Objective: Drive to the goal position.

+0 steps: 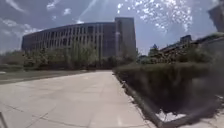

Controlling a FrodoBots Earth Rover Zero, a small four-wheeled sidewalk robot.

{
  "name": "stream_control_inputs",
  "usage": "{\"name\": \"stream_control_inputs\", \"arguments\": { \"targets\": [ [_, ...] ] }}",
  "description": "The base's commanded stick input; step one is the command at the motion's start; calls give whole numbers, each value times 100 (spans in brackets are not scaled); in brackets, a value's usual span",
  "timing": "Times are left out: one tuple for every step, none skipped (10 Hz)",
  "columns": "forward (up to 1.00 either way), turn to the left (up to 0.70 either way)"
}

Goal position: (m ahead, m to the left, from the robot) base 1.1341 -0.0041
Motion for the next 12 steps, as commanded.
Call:
{"name": "stream_control_inputs", "arguments": {
  "targets": [
    [70,0],
    [70,0],
    [70,0],
    [70,0],
    [70,0],
    [70,0],
    [70,0],
    [70,0],
    [70,0],
    [70,0],
    [70,0],
    [70,0]
  ]
}}
